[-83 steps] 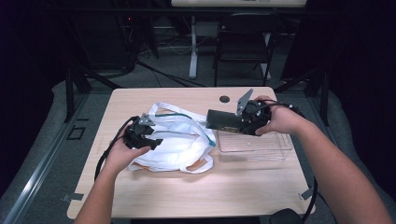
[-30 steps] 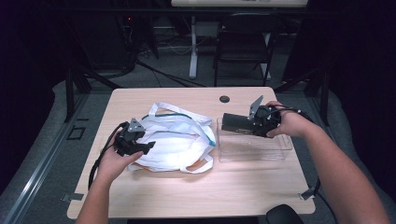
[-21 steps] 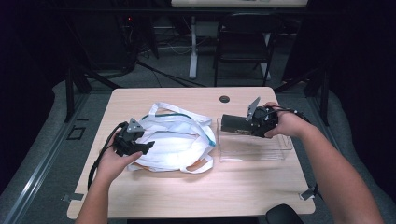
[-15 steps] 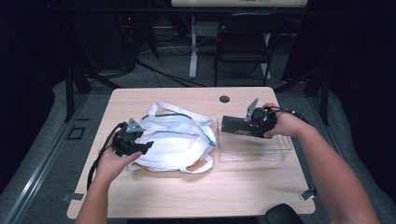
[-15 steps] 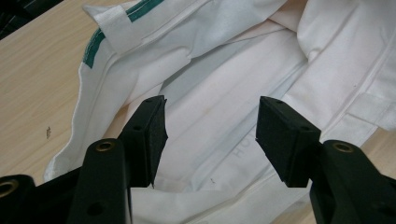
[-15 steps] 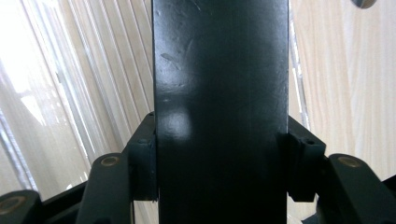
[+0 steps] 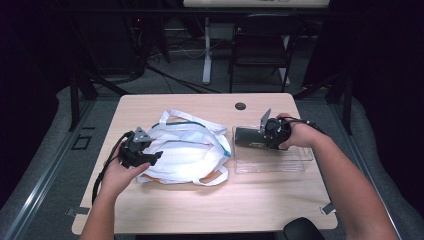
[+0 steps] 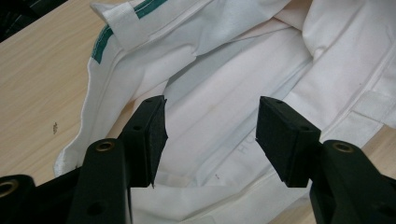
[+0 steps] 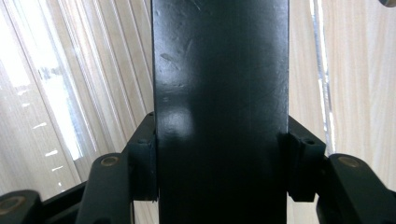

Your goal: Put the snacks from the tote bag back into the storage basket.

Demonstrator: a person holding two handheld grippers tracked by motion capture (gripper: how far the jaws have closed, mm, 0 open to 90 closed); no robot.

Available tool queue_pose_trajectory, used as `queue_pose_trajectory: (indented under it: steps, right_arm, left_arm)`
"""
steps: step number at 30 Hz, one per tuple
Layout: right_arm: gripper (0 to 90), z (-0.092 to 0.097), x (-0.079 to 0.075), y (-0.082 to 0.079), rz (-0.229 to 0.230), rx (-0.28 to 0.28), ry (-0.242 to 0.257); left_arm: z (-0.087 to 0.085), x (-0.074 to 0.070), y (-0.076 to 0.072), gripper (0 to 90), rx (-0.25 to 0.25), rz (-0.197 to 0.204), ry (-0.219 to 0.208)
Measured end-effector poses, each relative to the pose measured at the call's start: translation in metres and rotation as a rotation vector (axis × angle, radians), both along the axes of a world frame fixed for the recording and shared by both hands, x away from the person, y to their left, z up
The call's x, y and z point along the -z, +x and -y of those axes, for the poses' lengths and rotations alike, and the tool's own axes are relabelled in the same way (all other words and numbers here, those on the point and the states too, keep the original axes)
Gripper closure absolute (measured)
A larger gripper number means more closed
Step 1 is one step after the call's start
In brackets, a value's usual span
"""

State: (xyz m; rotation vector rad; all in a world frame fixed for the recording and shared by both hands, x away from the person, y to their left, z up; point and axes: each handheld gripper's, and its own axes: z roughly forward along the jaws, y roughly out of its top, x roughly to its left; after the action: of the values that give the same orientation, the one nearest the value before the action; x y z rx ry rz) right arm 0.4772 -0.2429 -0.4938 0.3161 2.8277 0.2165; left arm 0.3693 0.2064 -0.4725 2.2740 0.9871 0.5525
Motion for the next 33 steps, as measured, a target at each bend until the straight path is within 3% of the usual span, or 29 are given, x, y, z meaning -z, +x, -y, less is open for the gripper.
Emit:
queue_pose_trajectory:
  steps: [8, 15, 21, 23, 33]
  right_arm:
    - [41.8, -0.002, 0.008, 0.002, -0.015, -0.018, -0.024]
    - [41.8, -0.003, 0.013, 0.001, -0.014, -0.011, -0.006]
    - [41.8, -0.005, 0.017, 0.001, -0.014, -0.019, -0.018]
    - [41.8, -0.007, 0.017, 0.002, -0.016, -0.027, -0.043]
    - [41.5, -0.008, 0.021, 0.003, -0.012, -0.021, -0.052]
  left_arm:
    - [0.000, 0.000, 0.000, 43.0, -0.001, 0.000, 0.000]
    - [0.001, 0.001, 0.000, 43.0, -0.001, -0.001, 0.015]
    - [0.000, 0.001, 0.000, 42.9, -0.004, 0.001, 0.013]
    - [0.000, 0.002, 0.000, 43.0, -0.008, -0.002, 0.012]
    - [0.001, 0.002, 0.000, 43.0, -0.002, -0.001, 0.019]
